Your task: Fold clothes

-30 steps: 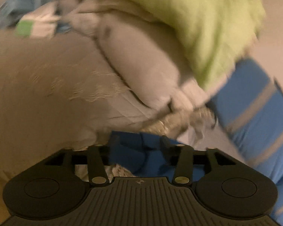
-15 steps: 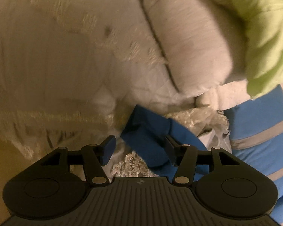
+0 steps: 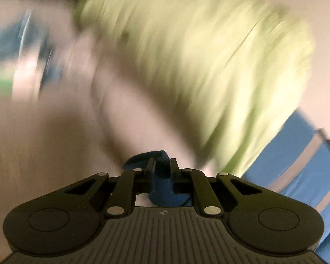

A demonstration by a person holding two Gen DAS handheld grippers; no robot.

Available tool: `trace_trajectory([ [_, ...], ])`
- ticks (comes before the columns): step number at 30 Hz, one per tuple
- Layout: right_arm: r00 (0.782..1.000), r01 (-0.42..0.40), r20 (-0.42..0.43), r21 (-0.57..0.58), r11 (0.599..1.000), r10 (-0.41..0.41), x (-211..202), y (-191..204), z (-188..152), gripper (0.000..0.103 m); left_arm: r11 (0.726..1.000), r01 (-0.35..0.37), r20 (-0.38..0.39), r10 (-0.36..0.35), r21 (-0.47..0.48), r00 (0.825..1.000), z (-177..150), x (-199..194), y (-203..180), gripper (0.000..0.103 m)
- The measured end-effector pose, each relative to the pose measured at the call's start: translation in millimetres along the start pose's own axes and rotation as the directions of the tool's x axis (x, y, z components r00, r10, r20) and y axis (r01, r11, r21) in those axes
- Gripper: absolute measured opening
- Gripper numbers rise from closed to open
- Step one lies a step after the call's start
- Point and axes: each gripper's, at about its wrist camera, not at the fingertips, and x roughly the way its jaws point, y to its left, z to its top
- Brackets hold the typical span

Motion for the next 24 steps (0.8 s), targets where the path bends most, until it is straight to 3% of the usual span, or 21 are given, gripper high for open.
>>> trace_trajectory([
  [2, 1.0, -0.001, 0.0, 0.003, 1.0, 0.001, -0.3, -0.6, 0.3, 0.103, 0.996, -0.043, 0.096, 0.036, 0.076, 0.995, 2.8, -17.1, 10.8, 0.012],
  [3, 1.0, -0.004, -0.001, 0.007, 1.0, 0.004, -0.3, -1.2, 0.5, 0.103, 0.992, -0.084, 0.082, 0.076, 0.094, 0.994, -3.1, -15.8, 21.5, 0.012],
  [6, 1.0, -0.016, -0.011, 0.01, 1.0, 0.016, 0.9, -1.3, 0.8, 0.103, 0.974, -0.214, -0.032, 0.217, 0.074, 0.976, -37.7, -2.9, 68.7, 0.012],
  [9, 1.0, -0.028, -0.012, 0.002, 1.0, 0.028, 0.2, 1.0, 0.5, 0.103, 0.957, -0.29, -0.159, 0.287, 0.001, 0.945, -74.4, 9.3, 113.7, 0.012],
  [12, 1.0, -0.025, -0.01, -0.009, 1.0, 0.025, -0.5, 2.5, 0.1, 0.103, 0.948, -0.314, -0.206, 0.297, -0.057, 0.932, -98.0, 14.9, 134.3, 0.013],
  [20, 0.999, -0.03, -0.019, -0.055, 0.998, 0.029, 1.3, 9.3, -2.1, 0.103, 0.946, -0.325, -0.192, 0.318, -0.003, 0.928, -98.6, 19.8, 127.3, 0.016],
  [24, 0.999, -0.039, -0.023, -0.109, 0.993, 0.037, 1.5, 18.2, -5.0, 0.103, 0.919, -0.393, -0.169, 0.392, 0.029, 0.904, -92.3, 17.6, 122.4, 0.037],
])
